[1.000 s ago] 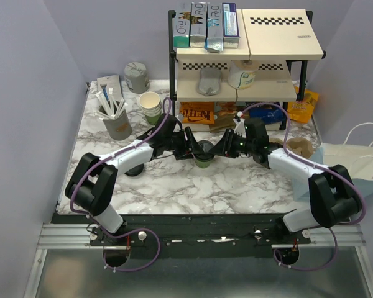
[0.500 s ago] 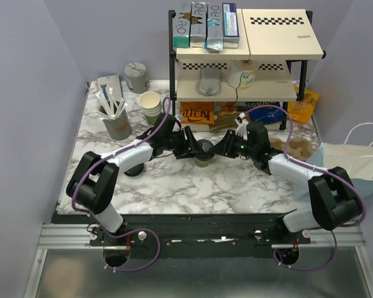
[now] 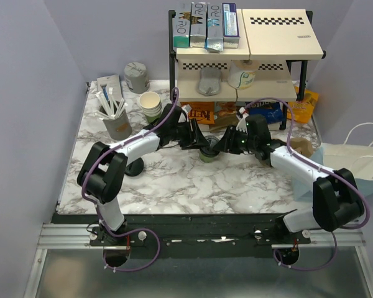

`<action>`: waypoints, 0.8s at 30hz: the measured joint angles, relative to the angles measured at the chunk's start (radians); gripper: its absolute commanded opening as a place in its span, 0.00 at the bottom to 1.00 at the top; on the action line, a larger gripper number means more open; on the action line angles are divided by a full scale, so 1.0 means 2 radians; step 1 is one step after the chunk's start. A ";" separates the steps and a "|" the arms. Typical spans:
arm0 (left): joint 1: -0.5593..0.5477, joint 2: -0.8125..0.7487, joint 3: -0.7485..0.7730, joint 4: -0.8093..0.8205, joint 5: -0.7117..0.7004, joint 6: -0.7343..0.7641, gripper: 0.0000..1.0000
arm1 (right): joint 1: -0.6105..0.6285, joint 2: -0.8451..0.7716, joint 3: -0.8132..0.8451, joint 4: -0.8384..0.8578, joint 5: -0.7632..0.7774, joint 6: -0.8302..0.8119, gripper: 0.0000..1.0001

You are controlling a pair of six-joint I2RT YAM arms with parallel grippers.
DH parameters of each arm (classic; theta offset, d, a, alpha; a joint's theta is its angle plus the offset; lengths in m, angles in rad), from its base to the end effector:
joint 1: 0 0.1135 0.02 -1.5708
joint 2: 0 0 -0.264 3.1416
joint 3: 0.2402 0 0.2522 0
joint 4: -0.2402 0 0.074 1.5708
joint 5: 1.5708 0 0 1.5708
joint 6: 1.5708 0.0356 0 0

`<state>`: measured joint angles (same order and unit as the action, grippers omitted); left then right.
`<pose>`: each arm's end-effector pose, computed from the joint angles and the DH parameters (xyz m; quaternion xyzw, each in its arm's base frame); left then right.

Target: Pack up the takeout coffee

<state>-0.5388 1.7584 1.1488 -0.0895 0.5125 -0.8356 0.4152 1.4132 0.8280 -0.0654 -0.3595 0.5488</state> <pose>0.3213 -0.2124 0.2142 -0.0238 0.8831 -0.4367 0.1699 0.2707 0.1330 0.2239 -0.0204 0.8849 0.3445 0.3129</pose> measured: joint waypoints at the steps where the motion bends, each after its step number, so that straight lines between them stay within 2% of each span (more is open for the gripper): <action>1: 0.000 0.000 0.000 0.002 0.000 0.001 0.59 | 0.000 0.003 0.002 -0.001 0.000 0.000 0.49; 8: 0.000 0.013 0.001 0.024 0.003 -0.010 0.54 | 0.000 0.006 0.014 -0.016 0.016 0.000 0.41; 17: -0.030 0.058 0.045 0.056 -0.028 -0.055 0.55 | -0.010 -0.013 0.034 -0.077 0.104 -0.004 0.41; 24: -0.065 0.097 0.100 0.055 -0.079 -0.085 0.55 | -0.053 -0.023 0.034 -0.089 0.129 -0.017 0.41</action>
<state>-0.6682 1.9526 1.3495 0.0204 0.3542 -1.0054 0.3096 1.3674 0.8963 -0.2443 -0.1017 0.5140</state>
